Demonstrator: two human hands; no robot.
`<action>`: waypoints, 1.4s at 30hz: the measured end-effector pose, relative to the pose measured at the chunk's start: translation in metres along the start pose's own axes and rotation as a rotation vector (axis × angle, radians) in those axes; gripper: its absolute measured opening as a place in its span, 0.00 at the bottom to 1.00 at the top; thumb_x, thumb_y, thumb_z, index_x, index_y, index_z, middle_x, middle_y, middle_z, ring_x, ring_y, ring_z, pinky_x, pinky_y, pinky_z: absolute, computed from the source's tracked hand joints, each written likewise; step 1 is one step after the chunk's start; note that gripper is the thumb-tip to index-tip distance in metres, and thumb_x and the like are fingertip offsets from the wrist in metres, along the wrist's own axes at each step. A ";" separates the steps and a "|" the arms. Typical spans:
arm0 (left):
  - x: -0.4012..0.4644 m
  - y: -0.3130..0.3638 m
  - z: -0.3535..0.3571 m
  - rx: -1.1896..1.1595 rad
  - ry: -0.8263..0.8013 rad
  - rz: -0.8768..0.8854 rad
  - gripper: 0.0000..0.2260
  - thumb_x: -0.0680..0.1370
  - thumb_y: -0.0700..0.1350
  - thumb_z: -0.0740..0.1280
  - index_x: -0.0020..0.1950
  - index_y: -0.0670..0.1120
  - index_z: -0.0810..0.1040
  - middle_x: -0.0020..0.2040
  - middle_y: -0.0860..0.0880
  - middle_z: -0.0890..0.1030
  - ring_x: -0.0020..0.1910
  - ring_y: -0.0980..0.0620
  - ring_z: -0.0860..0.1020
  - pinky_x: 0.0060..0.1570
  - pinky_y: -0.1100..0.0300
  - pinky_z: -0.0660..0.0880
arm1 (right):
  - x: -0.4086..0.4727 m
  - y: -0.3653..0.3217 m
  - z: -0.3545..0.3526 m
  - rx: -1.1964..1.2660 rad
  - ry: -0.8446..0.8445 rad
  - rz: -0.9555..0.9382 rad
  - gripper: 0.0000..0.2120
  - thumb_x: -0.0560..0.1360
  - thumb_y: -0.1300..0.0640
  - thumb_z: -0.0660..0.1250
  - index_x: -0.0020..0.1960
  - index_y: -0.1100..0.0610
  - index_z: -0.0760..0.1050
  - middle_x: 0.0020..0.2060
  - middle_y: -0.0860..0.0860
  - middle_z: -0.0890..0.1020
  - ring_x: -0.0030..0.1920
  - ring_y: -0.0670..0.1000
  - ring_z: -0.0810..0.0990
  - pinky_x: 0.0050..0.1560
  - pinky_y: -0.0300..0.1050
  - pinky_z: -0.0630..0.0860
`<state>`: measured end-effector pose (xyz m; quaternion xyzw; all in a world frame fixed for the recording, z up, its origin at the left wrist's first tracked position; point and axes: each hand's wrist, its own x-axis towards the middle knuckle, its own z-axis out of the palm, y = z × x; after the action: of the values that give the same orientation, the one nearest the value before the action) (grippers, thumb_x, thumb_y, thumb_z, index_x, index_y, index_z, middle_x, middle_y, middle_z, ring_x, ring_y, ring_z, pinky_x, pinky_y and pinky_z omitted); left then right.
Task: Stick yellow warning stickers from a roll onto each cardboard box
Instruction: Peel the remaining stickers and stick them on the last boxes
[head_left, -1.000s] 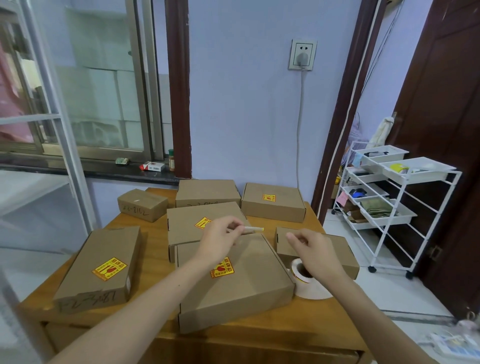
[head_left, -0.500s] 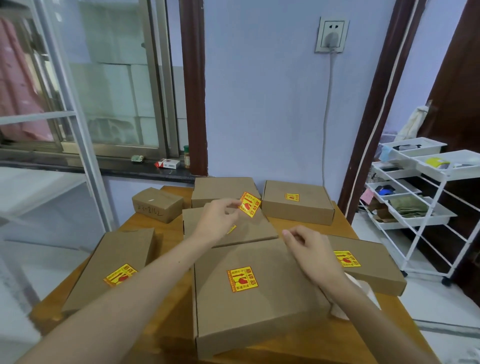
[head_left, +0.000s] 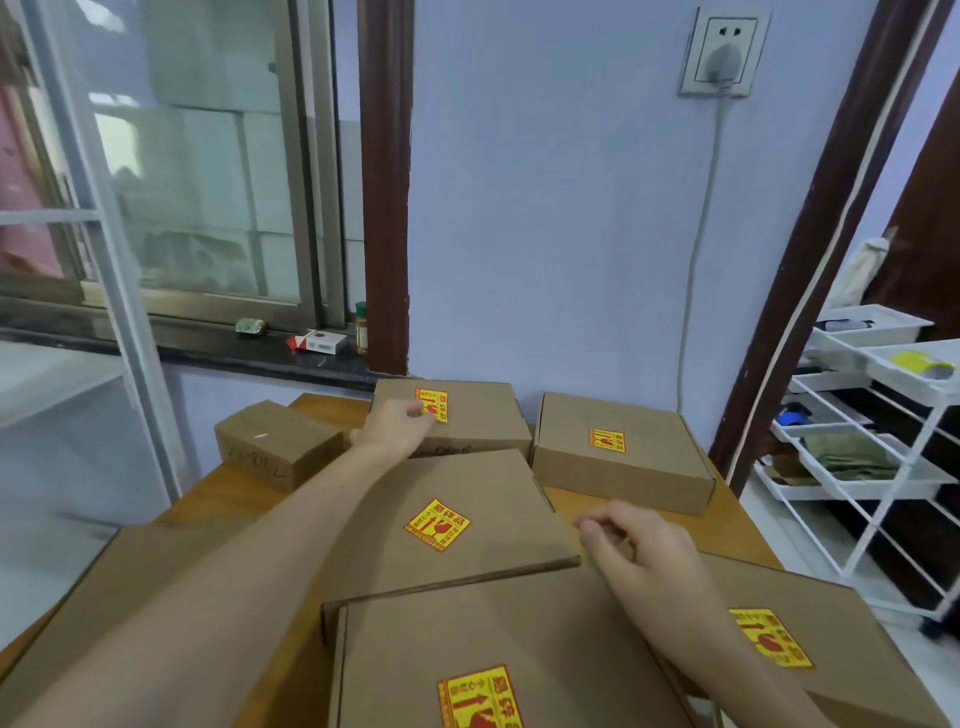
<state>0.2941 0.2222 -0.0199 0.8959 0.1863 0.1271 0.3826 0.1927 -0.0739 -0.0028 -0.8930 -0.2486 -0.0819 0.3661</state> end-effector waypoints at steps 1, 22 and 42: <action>0.004 0.000 0.002 0.071 -0.002 -0.002 0.18 0.82 0.53 0.61 0.71 0.52 0.73 0.71 0.49 0.74 0.71 0.43 0.68 0.71 0.43 0.60 | 0.003 0.001 0.001 -0.004 -0.003 -0.004 0.07 0.78 0.53 0.61 0.48 0.42 0.76 0.40 0.37 0.78 0.47 0.36 0.74 0.43 0.28 0.69; 0.024 0.013 0.007 0.585 -0.293 0.177 0.23 0.83 0.58 0.47 0.75 0.53 0.68 0.72 0.43 0.66 0.72 0.42 0.63 0.71 0.45 0.61 | 0.007 0.010 -0.001 0.030 0.001 -0.032 0.08 0.78 0.54 0.62 0.52 0.43 0.76 0.42 0.38 0.78 0.48 0.39 0.75 0.44 0.32 0.71; -0.032 0.007 -0.022 0.421 -0.318 0.208 0.24 0.85 0.57 0.48 0.75 0.48 0.69 0.74 0.44 0.69 0.73 0.44 0.67 0.70 0.51 0.63 | -0.014 0.012 -0.019 0.076 0.047 0.051 0.07 0.78 0.55 0.62 0.52 0.45 0.76 0.41 0.44 0.80 0.37 0.41 0.75 0.35 0.30 0.71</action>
<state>0.2589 0.2175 -0.0026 0.9787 0.0533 -0.0180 0.1973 0.1870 -0.0998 -0.0014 -0.8823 -0.2199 -0.0840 0.4076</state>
